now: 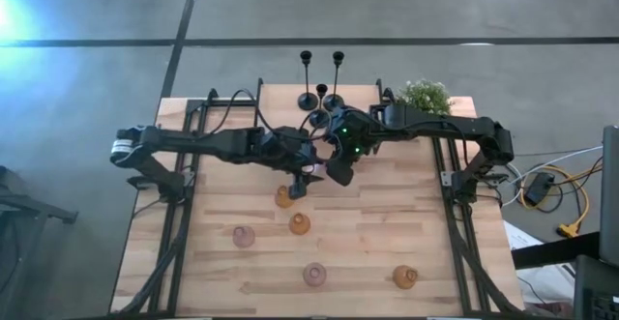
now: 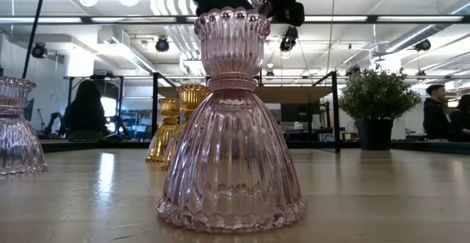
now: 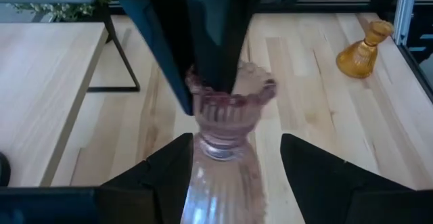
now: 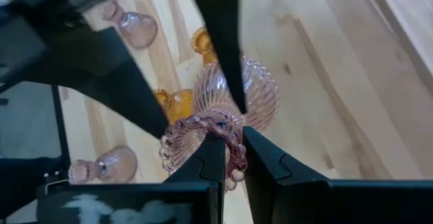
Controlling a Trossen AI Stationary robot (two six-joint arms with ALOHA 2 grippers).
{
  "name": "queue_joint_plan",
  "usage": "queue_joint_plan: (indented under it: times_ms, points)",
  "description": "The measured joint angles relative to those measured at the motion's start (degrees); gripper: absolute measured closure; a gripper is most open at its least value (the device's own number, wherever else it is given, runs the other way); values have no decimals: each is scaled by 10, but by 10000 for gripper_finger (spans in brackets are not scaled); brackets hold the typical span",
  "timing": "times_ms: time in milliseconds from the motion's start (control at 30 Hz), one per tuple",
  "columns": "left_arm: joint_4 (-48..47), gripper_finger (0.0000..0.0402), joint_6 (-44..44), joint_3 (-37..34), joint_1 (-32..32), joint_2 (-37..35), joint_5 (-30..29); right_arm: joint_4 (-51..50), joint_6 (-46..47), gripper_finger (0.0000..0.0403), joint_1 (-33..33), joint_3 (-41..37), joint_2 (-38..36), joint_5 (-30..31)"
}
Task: Pick & Place candle stick holders
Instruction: Put the top right pink glass candle holder on the shelf
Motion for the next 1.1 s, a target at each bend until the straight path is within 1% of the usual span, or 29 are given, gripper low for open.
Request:
queue_joint_plan:
  times_ms: [333,533,633,767,933,1100]
  points:
    - [43,176,-16,-3,2,14,2,21,-11,380,3,0,-1,-22]
    - [44,180,-23,-3,5,14,2,21,-13,380,4,0,-1,-25]
    - [44,193,-26,-3,8,16,11,25,-15,380,3,0,-1,-32]
    - [45,219,-33,-3,11,20,30,26,-15,380,4,0,-1,-35]
    - [46,257,-21,-2,11,21,33,25,-15,380,4,0,-1,-39]
    - [46,261,-18,-2,11,20,32,25,-15,380,4,0,-1,-38]
